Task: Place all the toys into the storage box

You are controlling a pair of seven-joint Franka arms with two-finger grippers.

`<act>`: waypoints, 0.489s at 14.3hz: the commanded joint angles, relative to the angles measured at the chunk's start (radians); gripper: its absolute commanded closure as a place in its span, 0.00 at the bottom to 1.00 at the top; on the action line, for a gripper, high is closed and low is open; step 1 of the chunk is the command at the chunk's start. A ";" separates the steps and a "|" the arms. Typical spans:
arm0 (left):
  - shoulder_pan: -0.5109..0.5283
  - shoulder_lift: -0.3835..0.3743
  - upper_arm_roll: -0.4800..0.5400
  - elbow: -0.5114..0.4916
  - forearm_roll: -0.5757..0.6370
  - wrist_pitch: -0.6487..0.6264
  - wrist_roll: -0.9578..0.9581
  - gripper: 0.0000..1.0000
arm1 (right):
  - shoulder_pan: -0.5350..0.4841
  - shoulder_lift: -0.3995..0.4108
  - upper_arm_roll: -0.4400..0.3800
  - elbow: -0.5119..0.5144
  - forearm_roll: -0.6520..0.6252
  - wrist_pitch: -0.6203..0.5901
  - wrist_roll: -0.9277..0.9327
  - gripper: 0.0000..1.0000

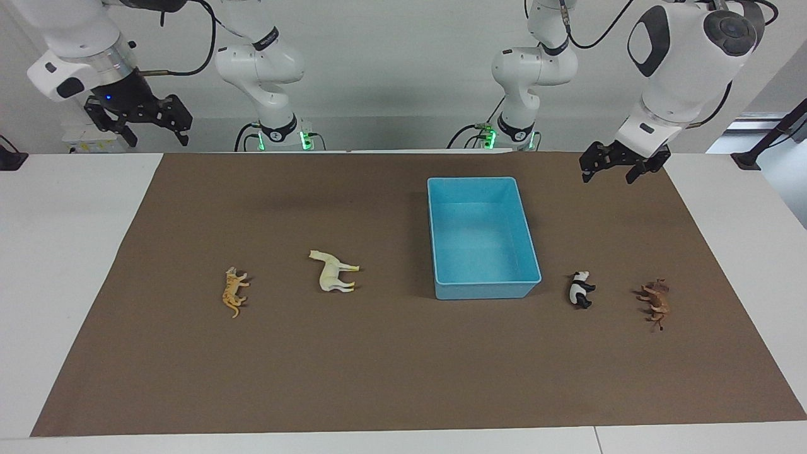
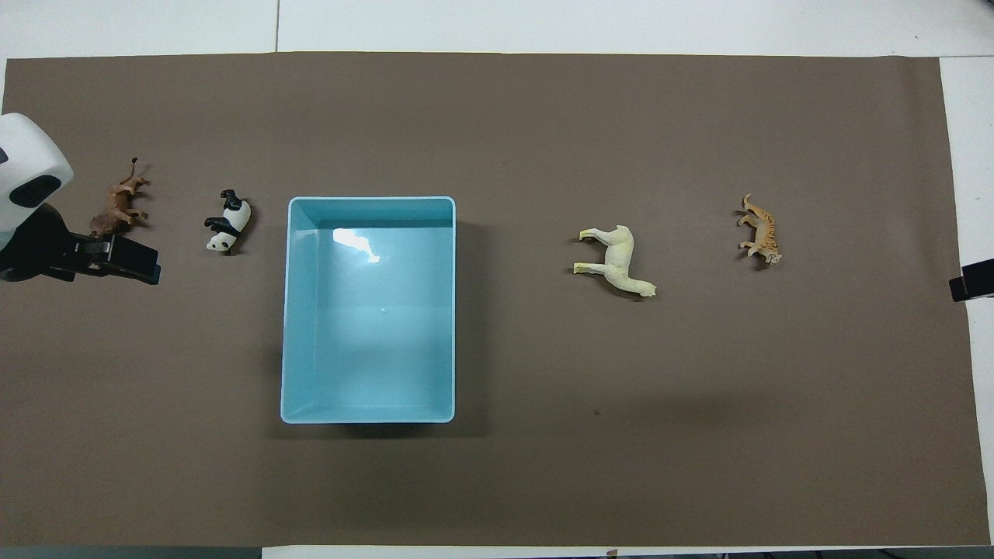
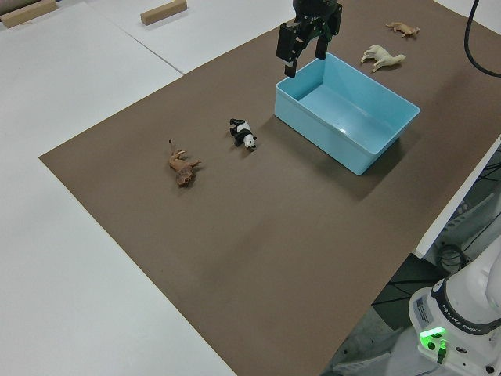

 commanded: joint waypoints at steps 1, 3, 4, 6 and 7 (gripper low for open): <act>0.014 -0.011 -0.005 -0.004 0.005 0.007 0.000 0.00 | -0.009 -0.019 0.006 -0.024 0.002 0.003 -0.025 0.00; 0.014 -0.011 -0.005 -0.003 0.005 0.004 0.000 0.00 | -0.009 -0.019 0.004 -0.019 0.002 -0.006 -0.019 0.00; 0.014 -0.010 -0.005 0.000 0.005 0.004 0.000 0.00 | -0.010 -0.019 0.004 -0.019 0.002 -0.006 -0.020 0.00; 0.014 -0.010 -0.005 -0.001 0.005 0.001 0.000 0.00 | -0.006 -0.021 0.004 -0.022 -0.001 -0.012 -0.032 0.00; 0.012 -0.013 -0.005 -0.003 0.005 0.000 0.002 0.00 | -0.006 -0.024 0.003 -0.019 -0.001 -0.011 -0.032 0.00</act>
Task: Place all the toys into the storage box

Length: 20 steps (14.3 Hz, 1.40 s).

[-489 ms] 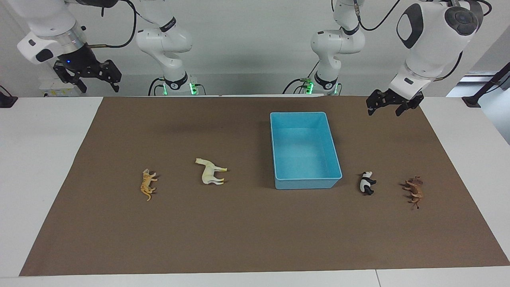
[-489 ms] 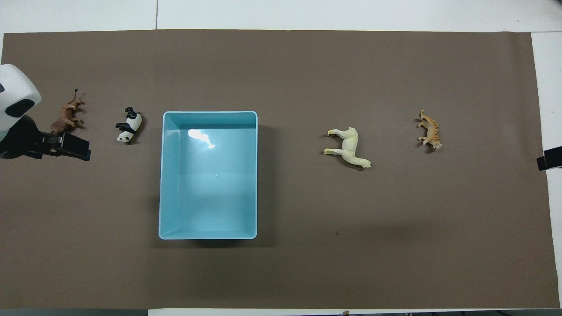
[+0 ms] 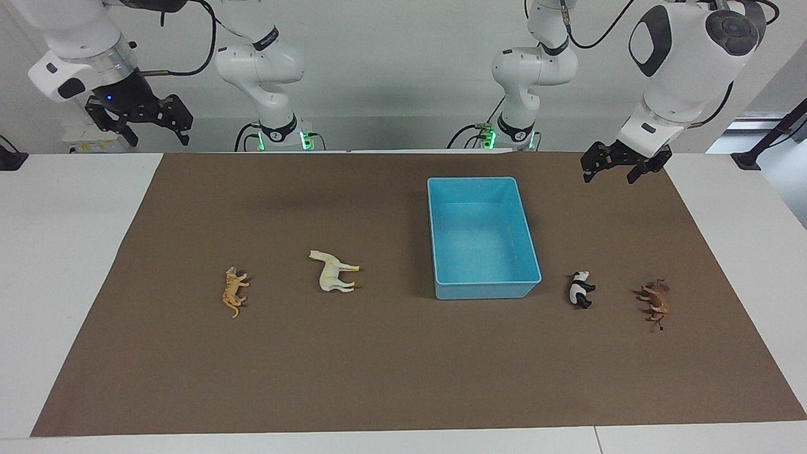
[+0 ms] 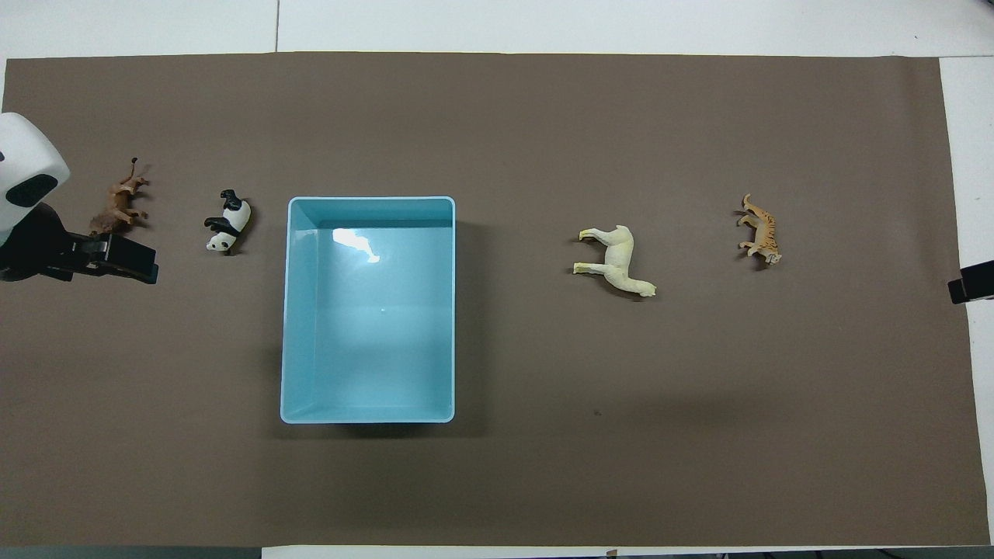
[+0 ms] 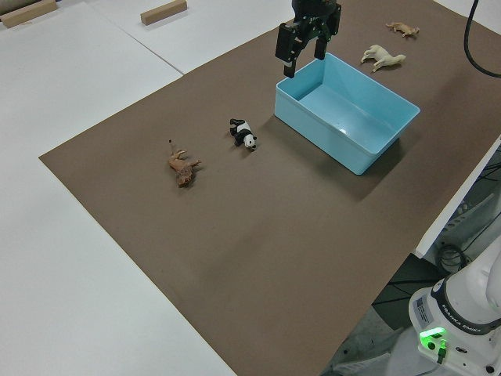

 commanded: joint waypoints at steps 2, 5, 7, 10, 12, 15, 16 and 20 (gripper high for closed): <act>0.008 -0.014 -0.006 -0.014 0.005 -0.002 0.002 0.00 | -0.012 -0.025 0.003 -0.040 0.002 0.031 -0.021 0.00; 0.002 -0.013 -0.008 -0.011 0.013 0.013 -0.002 0.00 | -0.011 -0.011 0.003 -0.101 0.002 0.096 -0.015 0.00; 0.013 -0.014 -0.008 -0.004 0.014 0.013 -0.006 0.00 | -0.008 -0.002 0.003 -0.166 0.002 0.177 -0.015 0.00; 0.013 -0.017 -0.008 -0.013 0.014 0.010 -0.026 0.00 | 0.000 0.103 0.003 -0.191 0.010 0.294 -0.012 0.00; 0.028 -0.022 -0.008 -0.022 0.014 0.034 -0.029 0.00 | -0.001 0.186 0.003 -0.191 0.057 0.369 -0.014 0.00; 0.045 -0.021 -0.008 -0.045 0.014 0.084 -0.026 0.00 | 0.031 0.292 0.003 -0.192 0.063 0.514 0.000 0.00; 0.054 -0.017 -0.008 -0.045 0.014 0.090 -0.026 0.00 | 0.035 0.312 0.004 -0.204 0.063 0.562 0.000 0.00; 0.056 0.041 -0.008 -0.099 0.013 0.249 -0.020 0.00 | 0.037 0.407 0.004 -0.237 0.065 0.717 0.003 0.00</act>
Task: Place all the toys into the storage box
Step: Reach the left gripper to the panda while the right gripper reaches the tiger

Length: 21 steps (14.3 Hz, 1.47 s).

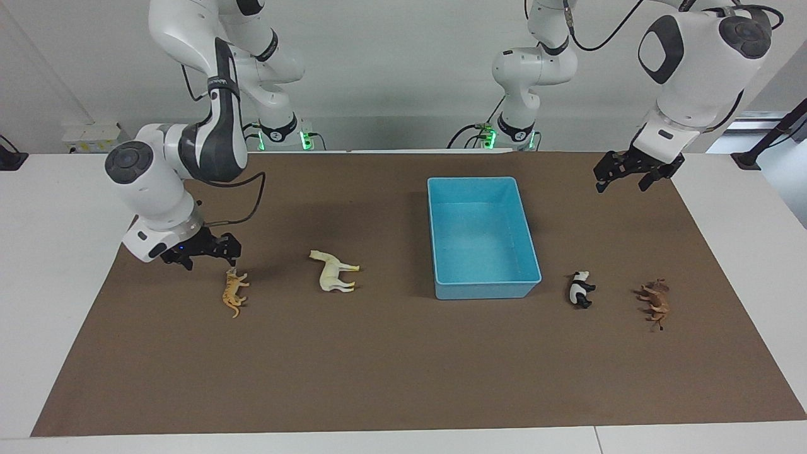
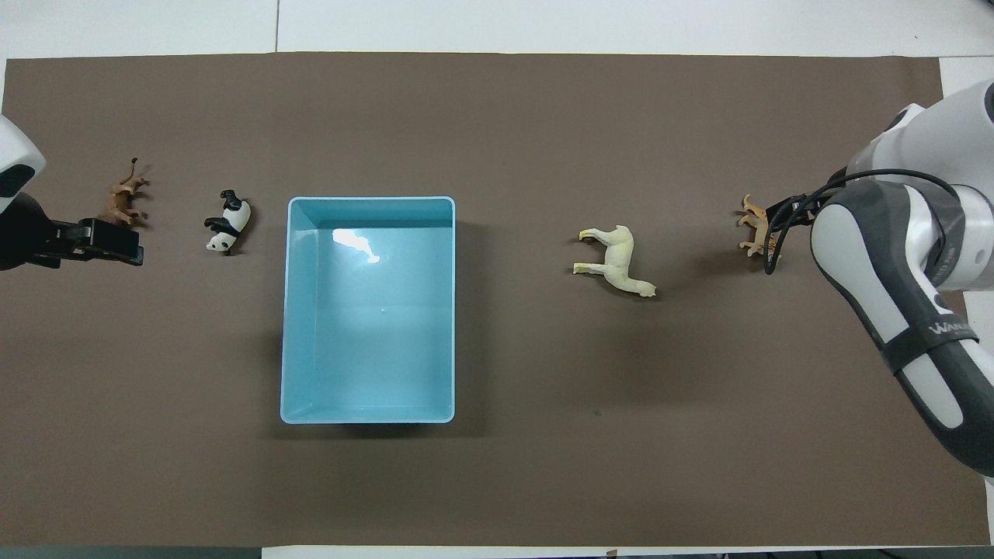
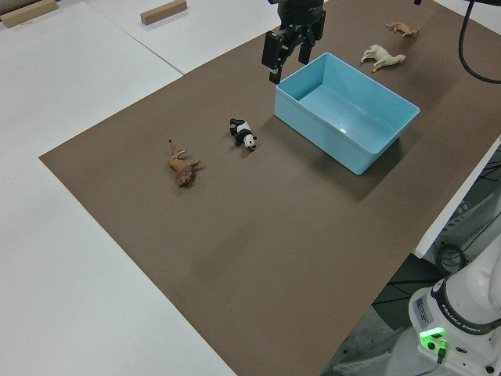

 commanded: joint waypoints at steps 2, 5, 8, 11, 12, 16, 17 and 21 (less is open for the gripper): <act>0.012 0.093 -0.009 -0.034 0.009 0.206 -0.001 0.00 | -0.007 0.080 0.000 -0.016 0.018 0.119 0.002 0.00; 0.009 0.173 -0.009 -0.031 0.011 0.316 -0.001 0.00 | -0.004 0.088 0.000 -0.022 0.018 0.125 0.024 0.00; 0.012 0.234 -0.009 -0.060 0.012 0.422 0.010 0.00 | 0.011 0.078 0.001 -0.068 0.018 0.166 0.018 0.00; 0.006 0.263 -0.009 -0.099 0.012 0.479 0.010 0.00 | 0.014 0.086 0.000 -0.108 0.018 0.226 0.022 0.00; 0.004 0.298 -0.009 -0.096 0.014 0.491 0.010 0.00 | 0.023 0.086 0.000 -0.108 0.018 0.231 0.022 0.00; -0.003 0.377 -0.009 -0.105 0.015 0.574 0.010 0.00 | 0.023 0.106 0.000 -0.110 0.020 0.257 0.028 0.00; -0.002 0.381 -0.009 -0.105 0.015 0.582 0.010 0.00 | 0.023 0.107 0.000 -0.108 0.020 0.259 0.033 0.00; 0.009 0.392 -0.009 -0.151 0.015 0.645 0.025 0.00 | 0.026 0.109 0.000 -0.110 0.020 0.272 0.081 0.00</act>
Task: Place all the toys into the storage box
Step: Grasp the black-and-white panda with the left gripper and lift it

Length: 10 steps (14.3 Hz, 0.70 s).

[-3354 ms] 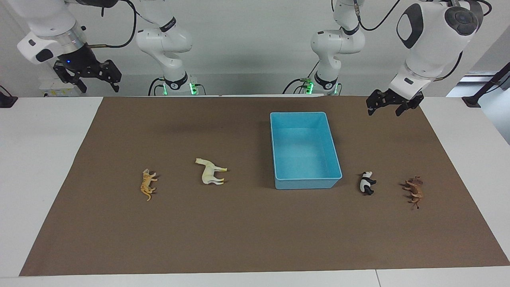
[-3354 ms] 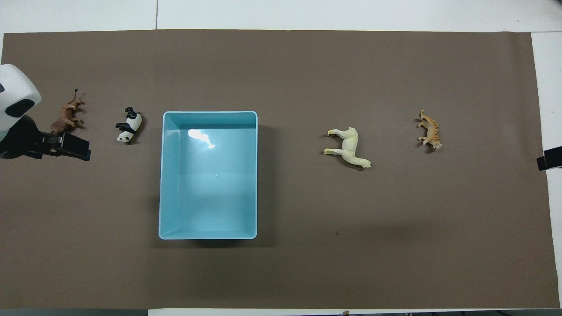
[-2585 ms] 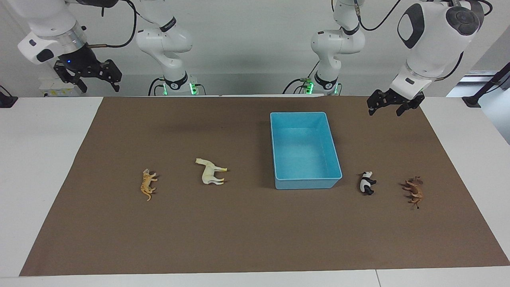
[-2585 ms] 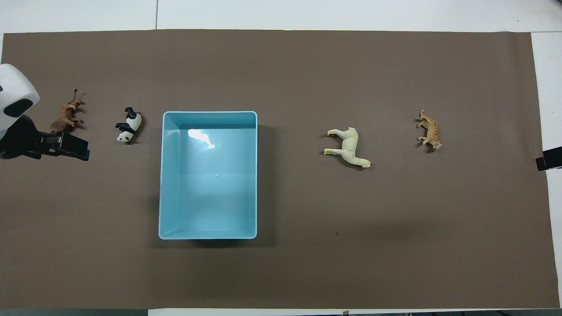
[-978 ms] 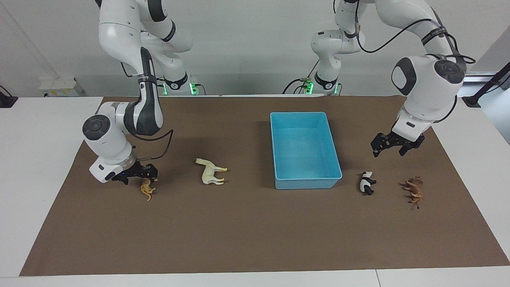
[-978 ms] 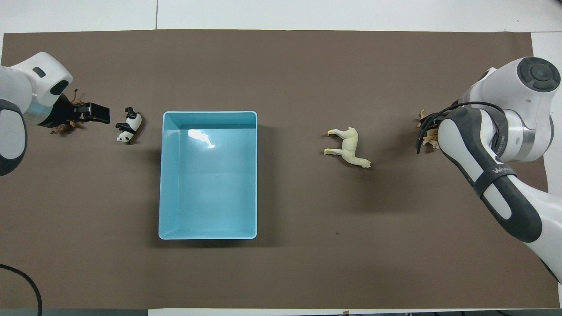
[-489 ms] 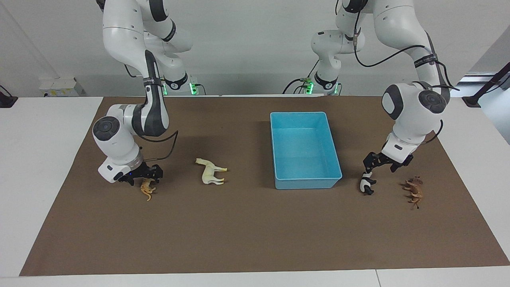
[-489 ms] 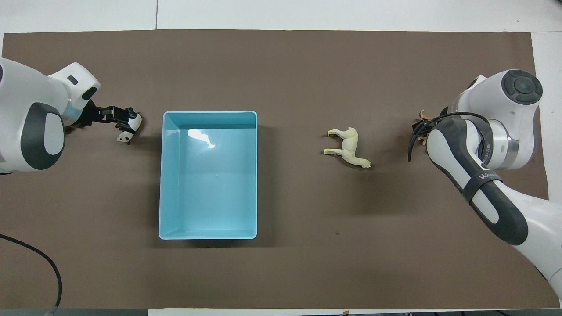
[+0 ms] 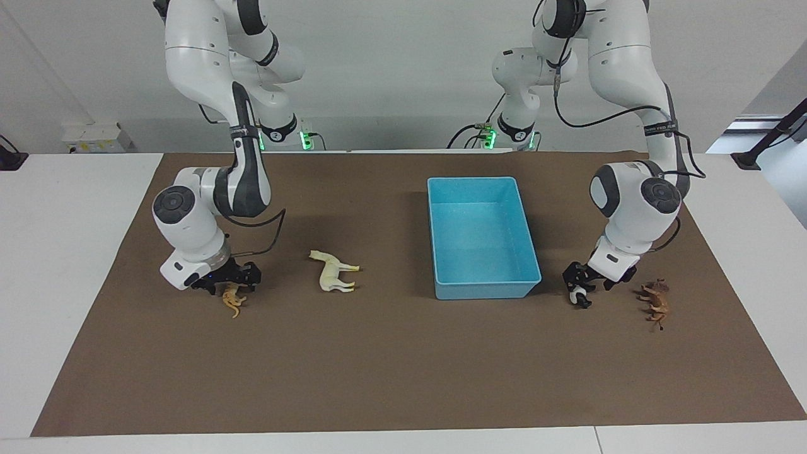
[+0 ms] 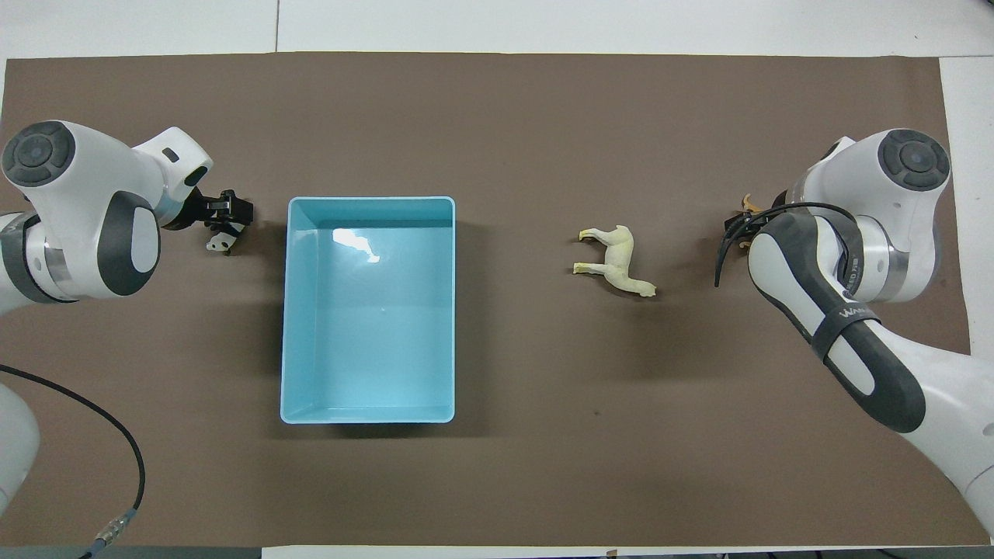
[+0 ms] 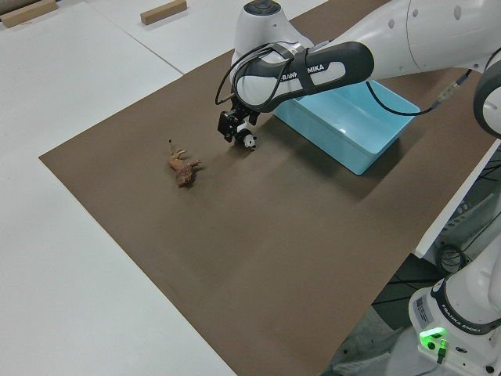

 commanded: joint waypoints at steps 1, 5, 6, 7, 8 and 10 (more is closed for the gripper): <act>0.002 -0.011 0.001 -0.046 0.015 0.047 0.014 0.00 | 0.006 -0.001 0.001 -0.013 0.017 0.036 0.056 0.00; -0.007 -0.011 0.001 -0.055 0.015 0.047 0.008 0.00 | 0.006 -0.001 0.001 -0.026 0.017 0.048 0.109 0.00; -0.007 -0.011 0.001 -0.055 0.015 0.048 0.005 0.07 | 0.006 -0.002 0.001 -0.029 0.017 0.049 0.109 0.00; -0.004 -0.010 0.001 -0.047 0.015 0.049 0.005 0.19 | 0.006 -0.002 0.001 -0.032 0.017 0.053 0.111 0.00; -0.002 -0.010 0.001 -0.046 0.015 0.047 0.005 0.28 | 0.004 -0.002 0.001 -0.032 0.017 0.065 0.111 0.00; 0.001 -0.010 0.001 -0.050 0.015 0.047 0.007 0.37 | 0.003 -0.002 0.001 -0.039 0.017 0.074 0.116 0.11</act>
